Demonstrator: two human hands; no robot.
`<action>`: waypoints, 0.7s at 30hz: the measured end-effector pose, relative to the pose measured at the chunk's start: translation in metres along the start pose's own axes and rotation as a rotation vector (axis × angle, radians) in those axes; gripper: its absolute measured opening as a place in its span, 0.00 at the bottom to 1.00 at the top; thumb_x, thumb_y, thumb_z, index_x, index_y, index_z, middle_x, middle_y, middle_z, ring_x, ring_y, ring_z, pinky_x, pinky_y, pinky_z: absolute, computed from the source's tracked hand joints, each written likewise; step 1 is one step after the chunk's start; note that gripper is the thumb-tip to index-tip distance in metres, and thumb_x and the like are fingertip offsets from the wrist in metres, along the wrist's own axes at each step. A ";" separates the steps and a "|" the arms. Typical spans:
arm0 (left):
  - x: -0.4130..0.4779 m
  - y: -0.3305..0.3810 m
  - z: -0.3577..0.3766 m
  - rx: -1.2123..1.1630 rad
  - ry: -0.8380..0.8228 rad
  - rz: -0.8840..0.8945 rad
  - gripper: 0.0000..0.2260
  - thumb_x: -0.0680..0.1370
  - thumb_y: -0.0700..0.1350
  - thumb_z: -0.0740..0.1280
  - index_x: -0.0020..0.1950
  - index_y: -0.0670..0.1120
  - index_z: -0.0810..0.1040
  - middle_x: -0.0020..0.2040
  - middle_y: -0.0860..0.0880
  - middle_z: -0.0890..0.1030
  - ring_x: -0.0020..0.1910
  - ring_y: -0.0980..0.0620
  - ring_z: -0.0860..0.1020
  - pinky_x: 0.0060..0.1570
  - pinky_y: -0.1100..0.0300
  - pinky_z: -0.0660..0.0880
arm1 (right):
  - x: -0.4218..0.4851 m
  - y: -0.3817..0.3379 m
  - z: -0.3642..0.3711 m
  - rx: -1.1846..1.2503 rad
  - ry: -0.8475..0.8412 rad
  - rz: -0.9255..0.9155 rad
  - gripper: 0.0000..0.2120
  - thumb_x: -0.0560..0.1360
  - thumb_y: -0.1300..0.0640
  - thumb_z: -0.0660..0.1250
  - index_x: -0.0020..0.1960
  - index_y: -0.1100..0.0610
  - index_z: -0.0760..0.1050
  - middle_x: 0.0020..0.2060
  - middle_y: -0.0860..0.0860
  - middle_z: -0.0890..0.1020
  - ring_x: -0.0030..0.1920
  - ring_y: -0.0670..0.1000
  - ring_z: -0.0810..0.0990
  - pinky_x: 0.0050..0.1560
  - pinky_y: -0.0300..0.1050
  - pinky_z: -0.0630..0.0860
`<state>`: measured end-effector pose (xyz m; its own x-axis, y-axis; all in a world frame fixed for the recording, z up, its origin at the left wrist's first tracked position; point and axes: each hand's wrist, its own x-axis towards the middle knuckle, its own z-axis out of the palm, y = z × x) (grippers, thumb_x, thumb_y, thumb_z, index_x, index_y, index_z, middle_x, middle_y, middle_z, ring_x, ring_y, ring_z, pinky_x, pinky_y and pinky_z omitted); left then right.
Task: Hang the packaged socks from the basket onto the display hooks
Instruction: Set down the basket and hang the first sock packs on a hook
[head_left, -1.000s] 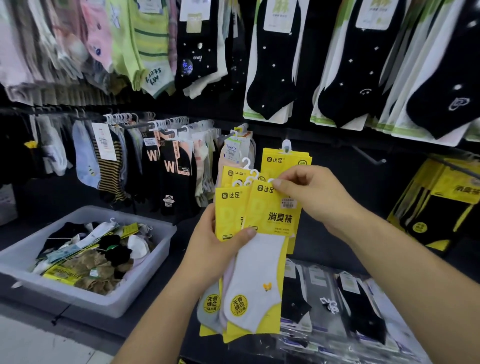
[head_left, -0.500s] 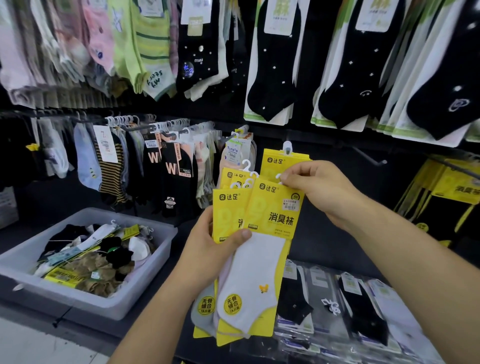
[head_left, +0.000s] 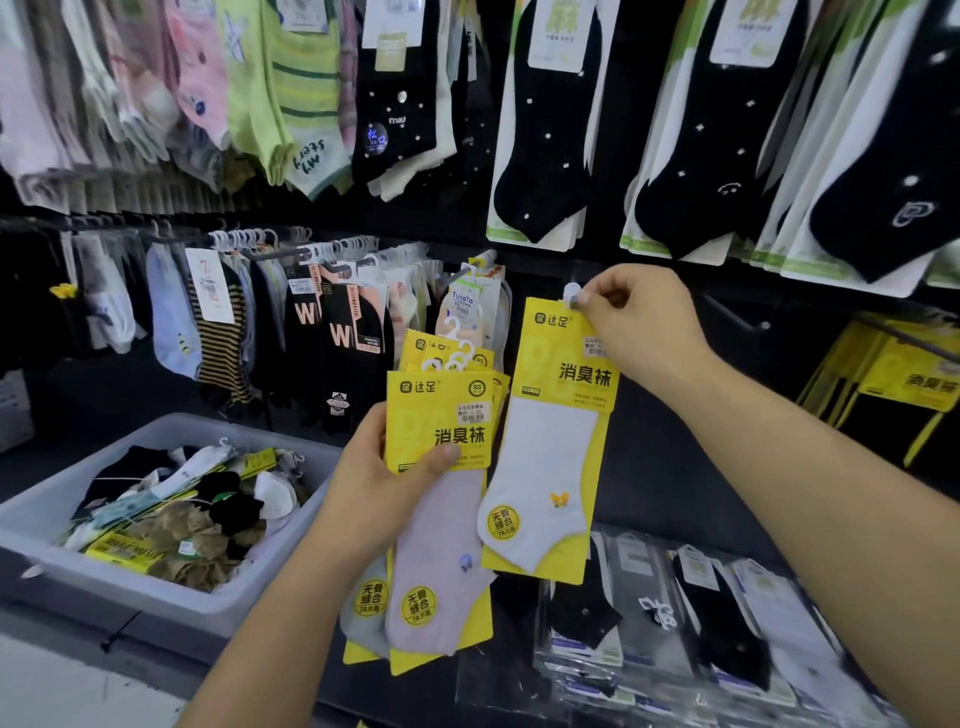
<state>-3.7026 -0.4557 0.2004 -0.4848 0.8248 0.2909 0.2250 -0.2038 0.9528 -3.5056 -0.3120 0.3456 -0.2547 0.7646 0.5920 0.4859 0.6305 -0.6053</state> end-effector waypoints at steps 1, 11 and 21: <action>0.000 0.000 0.000 0.003 0.000 -0.002 0.18 0.77 0.44 0.77 0.64 0.51 0.78 0.51 0.64 0.87 0.48 0.66 0.85 0.40 0.73 0.78 | 0.000 0.001 0.001 -0.016 0.008 -0.009 0.11 0.79 0.55 0.68 0.38 0.45 0.78 0.35 0.40 0.80 0.34 0.33 0.77 0.28 0.26 0.69; -0.003 0.007 0.011 -0.097 -0.029 -0.009 0.25 0.68 0.55 0.77 0.64 0.53 0.78 0.55 0.59 0.88 0.52 0.59 0.87 0.45 0.67 0.82 | -0.002 0.012 0.012 -0.263 0.143 -0.150 0.07 0.79 0.53 0.66 0.53 0.51 0.82 0.48 0.48 0.81 0.57 0.53 0.73 0.57 0.53 0.73; -0.007 0.011 0.023 -0.167 -0.018 -0.002 0.25 0.67 0.55 0.78 0.63 0.54 0.78 0.53 0.60 0.88 0.51 0.60 0.87 0.44 0.69 0.80 | -0.075 0.003 0.040 0.131 -0.204 0.116 0.22 0.66 0.33 0.74 0.38 0.53 0.77 0.29 0.44 0.77 0.28 0.41 0.73 0.28 0.34 0.68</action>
<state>-3.6773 -0.4517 0.2064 -0.4695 0.8343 0.2889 0.0800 -0.2856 0.9550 -3.5184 -0.3618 0.2779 -0.3733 0.8353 0.4037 0.4126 0.5392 -0.7342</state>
